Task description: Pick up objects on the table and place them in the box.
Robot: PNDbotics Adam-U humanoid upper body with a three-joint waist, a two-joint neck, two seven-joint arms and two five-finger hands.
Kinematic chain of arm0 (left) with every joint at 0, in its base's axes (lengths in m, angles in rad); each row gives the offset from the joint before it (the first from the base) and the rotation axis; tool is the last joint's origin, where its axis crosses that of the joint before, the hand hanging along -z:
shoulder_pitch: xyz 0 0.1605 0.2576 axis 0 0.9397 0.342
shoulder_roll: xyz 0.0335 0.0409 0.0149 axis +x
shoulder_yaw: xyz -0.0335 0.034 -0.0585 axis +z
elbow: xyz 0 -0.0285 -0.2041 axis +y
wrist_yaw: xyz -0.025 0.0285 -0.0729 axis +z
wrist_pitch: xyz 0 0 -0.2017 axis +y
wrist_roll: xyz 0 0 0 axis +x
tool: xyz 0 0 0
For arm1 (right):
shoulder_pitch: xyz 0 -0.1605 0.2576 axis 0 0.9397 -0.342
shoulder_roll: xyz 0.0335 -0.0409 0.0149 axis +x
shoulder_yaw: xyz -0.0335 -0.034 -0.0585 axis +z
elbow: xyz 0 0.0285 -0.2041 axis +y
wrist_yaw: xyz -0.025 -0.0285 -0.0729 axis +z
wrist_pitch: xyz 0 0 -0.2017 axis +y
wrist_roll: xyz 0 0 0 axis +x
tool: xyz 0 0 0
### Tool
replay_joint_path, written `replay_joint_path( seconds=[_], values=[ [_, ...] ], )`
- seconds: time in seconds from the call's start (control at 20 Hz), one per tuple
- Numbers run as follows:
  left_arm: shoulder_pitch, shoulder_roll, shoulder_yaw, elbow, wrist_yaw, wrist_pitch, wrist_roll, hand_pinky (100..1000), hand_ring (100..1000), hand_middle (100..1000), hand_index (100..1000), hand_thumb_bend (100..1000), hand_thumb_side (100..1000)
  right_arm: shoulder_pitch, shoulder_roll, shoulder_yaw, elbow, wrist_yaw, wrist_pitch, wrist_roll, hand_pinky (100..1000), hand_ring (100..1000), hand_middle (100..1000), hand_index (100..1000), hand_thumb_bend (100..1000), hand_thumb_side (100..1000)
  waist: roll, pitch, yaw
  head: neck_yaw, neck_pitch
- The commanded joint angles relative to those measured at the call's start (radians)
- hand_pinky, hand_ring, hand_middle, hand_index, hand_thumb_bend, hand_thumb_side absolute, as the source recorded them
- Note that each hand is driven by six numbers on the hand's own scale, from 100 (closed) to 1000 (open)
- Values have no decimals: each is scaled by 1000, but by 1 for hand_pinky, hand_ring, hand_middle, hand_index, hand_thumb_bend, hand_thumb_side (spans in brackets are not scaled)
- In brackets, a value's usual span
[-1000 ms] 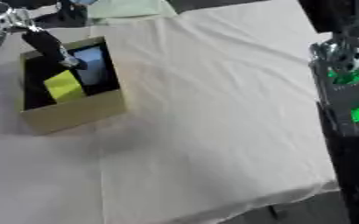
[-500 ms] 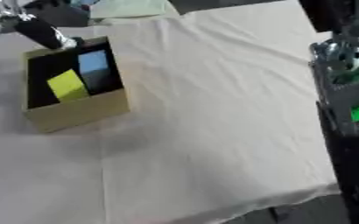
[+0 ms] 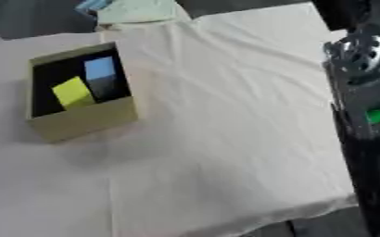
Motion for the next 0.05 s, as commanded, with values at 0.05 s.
replay_joint_path(
  seconds=[0.05],
  values=[
    [15, 56, 39, -35, 97, -9, 134, 595, 693, 720, 909, 191, 550, -22, -27, -4, -16, 8, -2, -3, 810, 741, 579, 848, 100, 746, -1, -17, 0, 0, 5]
  ],
)
